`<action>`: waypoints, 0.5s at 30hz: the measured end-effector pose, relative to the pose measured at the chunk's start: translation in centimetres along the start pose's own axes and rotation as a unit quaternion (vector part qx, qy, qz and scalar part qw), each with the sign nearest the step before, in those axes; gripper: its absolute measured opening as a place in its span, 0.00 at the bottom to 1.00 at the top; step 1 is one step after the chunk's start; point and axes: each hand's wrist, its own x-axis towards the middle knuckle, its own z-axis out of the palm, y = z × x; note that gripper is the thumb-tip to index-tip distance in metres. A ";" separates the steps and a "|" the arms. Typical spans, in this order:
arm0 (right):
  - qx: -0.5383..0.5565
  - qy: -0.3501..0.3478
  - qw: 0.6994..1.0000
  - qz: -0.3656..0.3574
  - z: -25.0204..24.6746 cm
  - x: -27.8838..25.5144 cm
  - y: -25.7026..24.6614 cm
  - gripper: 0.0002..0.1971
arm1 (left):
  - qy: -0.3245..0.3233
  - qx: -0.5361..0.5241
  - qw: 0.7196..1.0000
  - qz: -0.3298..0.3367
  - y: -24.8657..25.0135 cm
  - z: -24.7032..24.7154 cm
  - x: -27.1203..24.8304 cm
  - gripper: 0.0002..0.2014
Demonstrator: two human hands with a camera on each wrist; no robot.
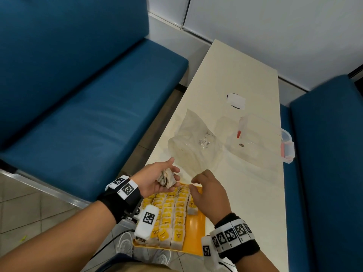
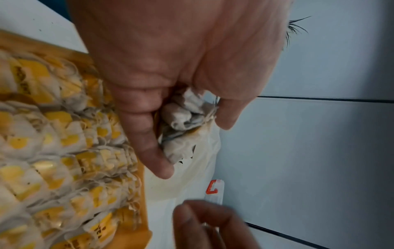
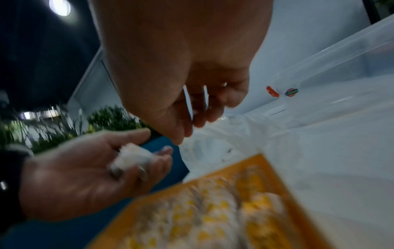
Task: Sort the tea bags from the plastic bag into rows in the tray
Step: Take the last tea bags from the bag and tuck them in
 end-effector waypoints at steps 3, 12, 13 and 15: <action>0.140 -0.022 0.990 0.006 -0.8 0.8 -2.5 0.12 | -0.008 -0.013 1.000 0.001 -0.1 0.4 0.1 0.25; 0.267 -0.062 0.958 0.085 0.0 2.3 -3.9 0.16 | -0.044 -0.025 0.999 0.019 -0.9 1.0 0.2 0.22; 0.273 -0.063 0.956 0.090 0.1 2.3 -3.8 0.15 | -0.040 -0.016 0.999 0.028 -0.9 0.9 0.1 0.19; 0.291 -0.064 0.949 0.100 0.1 2.3 -3.5 0.15 | -0.034 0.007 0.998 0.044 -0.9 0.6 0.0 0.13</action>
